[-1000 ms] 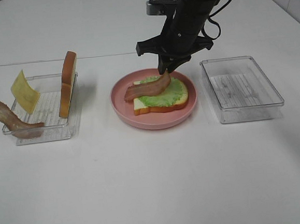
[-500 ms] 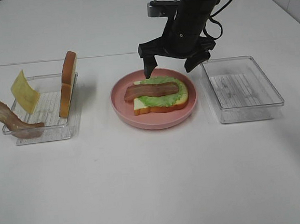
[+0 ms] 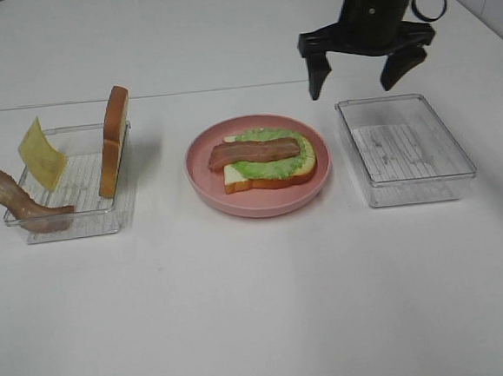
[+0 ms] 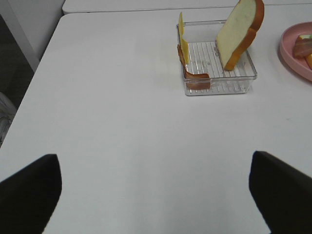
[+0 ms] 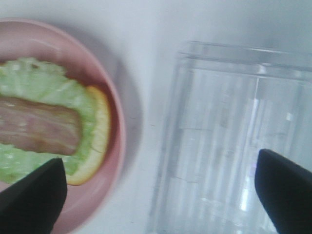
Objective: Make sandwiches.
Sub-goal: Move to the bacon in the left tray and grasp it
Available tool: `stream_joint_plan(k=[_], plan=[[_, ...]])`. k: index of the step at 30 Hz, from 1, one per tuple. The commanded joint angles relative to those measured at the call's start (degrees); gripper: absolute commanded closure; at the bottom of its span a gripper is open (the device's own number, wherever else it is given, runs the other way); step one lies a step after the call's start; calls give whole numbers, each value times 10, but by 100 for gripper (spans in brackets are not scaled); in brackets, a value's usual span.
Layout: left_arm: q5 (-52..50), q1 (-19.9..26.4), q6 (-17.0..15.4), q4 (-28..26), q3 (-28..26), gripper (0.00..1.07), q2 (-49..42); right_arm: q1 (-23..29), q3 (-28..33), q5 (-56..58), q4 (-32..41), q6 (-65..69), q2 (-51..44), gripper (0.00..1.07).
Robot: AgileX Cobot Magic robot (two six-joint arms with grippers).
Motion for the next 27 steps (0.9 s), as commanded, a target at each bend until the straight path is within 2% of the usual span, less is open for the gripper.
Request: stream_joint_plan(k=[1,2,4,6,11,16,17,19,20,21,22,24,25,26,27], plan=[[-4,-4,0,1,0,4,-7,-31,-4,33,-18,5,-7,9],[-4,-4,0,1,0,4,-7,-58,-4,53,-30,4,-7,9],[-4,-4,0,1,0,4,-7,-68,-4,60,-30,4,-7,9],[-4,-4,0,1,0,4,-7,-105,-4,101,-36,3,-7,9],[-4,-4,0,1,0,4,-7,-112,1,103,-37,-6,-15,9],[-4,-4,0,1,0,4,-7,-111,46,103,-40,-10,-61,9],[-4,-4,0,1,0,4,-7,-111,88,103,-40,-9,-89,9],[-4,-4,0,1,0,4,-7,-111,108,103,-42,-9,-108,9],[-4,-4,0,1,0,4,-7,-111,164,99,-52,-8,-151,9],[-4,-4,0,1,0,4,-7,-111,189,96,-56,-7,-169,10],[-4,-4,0,1,0,4,-7,-111,189,96,-56,-7,-169,10],[-4,-4,0,1,0,4,-7,-111,317,65,-62,-1,-268,10],[-4,-4,0,1,0,4,-7,-111,317,65,-62,-1,-268,10],[-4,-4,0,1,0,4,-7,-111,352,55,-63,3,-306,11],[-4,-4,0,1,0,4,-7,-111,414,40,-62,6,-367,11]])
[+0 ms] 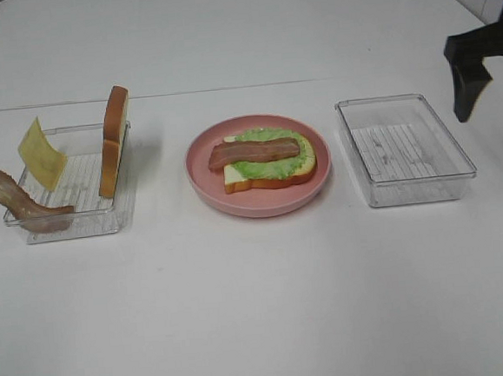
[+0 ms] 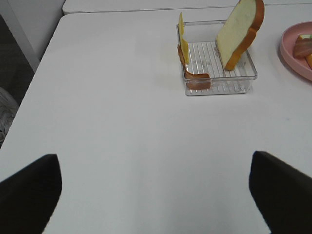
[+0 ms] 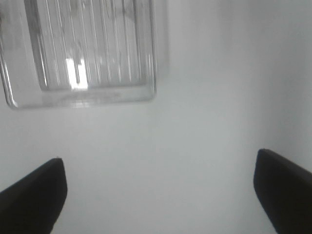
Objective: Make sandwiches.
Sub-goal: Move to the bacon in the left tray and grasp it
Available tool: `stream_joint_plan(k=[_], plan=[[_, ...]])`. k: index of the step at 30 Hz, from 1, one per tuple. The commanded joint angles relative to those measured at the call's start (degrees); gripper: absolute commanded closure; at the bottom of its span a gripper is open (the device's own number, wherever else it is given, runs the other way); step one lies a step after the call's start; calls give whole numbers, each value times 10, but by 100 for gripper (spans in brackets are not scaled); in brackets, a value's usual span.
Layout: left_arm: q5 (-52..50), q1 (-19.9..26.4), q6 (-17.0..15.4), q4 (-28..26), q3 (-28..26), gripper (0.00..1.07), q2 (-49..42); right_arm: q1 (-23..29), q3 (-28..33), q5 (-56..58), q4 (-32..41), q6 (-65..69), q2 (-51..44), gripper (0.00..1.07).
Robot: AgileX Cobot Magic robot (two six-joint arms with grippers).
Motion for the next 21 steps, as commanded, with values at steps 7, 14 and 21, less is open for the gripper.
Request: stream_joint_plan(k=[7,14,21], plan=[[-4,-4,0,1,0,4,-7,1,235,-32,-2,8,-271,11],[-4,-4,0,1,0,4,-7,1,375,-82,-3,7,-516,11],[-4,-4,0,1,0,4,-7,1,444,-99,-3,7,-682,11]])
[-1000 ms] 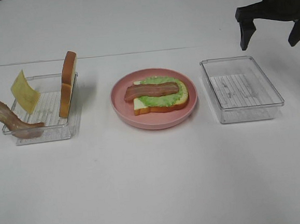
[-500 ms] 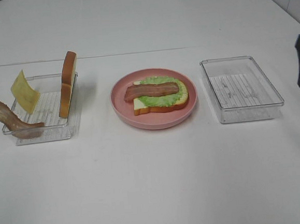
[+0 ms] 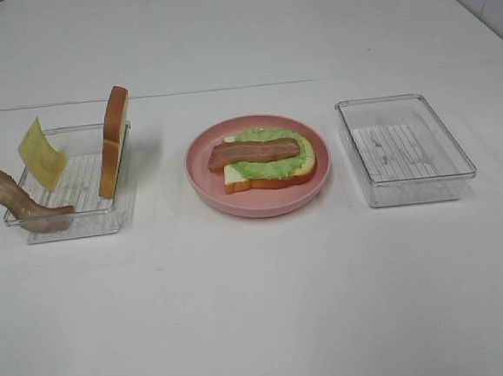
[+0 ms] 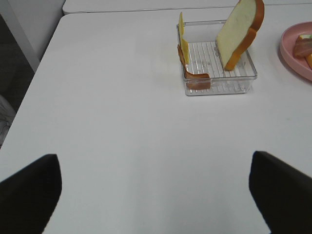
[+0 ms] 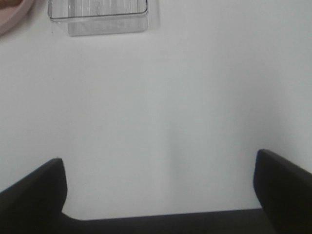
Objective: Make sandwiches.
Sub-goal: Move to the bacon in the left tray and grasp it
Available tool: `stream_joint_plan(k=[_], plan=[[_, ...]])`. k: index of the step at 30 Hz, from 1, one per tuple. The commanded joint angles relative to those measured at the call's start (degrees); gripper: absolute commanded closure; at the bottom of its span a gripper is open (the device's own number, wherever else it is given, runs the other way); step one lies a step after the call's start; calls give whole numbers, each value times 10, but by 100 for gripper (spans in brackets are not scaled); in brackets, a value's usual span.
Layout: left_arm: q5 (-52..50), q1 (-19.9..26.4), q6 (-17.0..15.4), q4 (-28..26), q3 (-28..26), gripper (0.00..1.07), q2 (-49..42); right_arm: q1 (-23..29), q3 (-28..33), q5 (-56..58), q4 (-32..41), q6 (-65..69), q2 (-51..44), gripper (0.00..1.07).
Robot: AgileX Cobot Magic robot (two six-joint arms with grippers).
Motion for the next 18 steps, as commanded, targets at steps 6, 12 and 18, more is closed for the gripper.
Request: stream_joint_plan(k=[6,12,18], plan=[[-4,-4,0,1,0,4,-7,1,65,2,-3,6,-189,11],[-4,-4,0,1,0,4,-7,1,84,12,-6,-9,-302,11],[-4,-4,0,1,0,4,-7,2,90,28,-3,-9,-380,11]])
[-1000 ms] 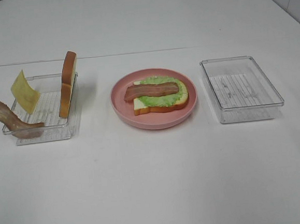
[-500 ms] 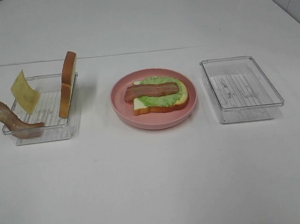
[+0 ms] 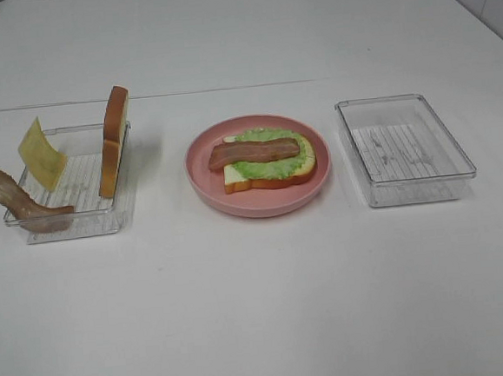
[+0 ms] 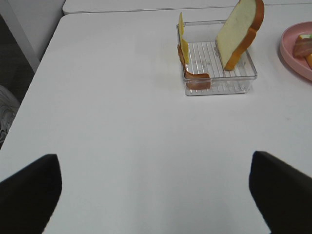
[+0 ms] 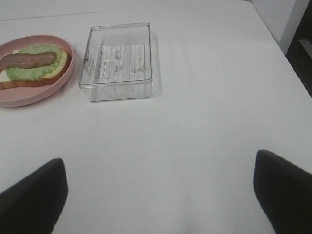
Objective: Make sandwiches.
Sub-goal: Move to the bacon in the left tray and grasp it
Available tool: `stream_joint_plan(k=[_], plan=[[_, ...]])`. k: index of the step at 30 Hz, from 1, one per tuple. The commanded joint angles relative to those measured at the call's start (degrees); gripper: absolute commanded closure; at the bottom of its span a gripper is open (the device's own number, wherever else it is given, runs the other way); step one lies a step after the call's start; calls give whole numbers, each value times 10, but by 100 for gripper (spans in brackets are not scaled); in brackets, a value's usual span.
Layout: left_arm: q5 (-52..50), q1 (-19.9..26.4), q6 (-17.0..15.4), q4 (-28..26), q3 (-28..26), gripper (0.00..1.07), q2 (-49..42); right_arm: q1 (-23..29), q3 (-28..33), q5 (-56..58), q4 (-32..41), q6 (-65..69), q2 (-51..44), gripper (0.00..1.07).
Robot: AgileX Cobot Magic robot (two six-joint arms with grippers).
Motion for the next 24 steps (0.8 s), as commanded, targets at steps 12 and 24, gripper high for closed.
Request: stream_joint_plan(k=[12,24], plan=[[-4,-4,-3,0,0,4,-7,2,8,-3,-1,-6,-18,11],[-5,-4,0,7,0,4,-7,2,8,-4,0,-3,-18,11]])
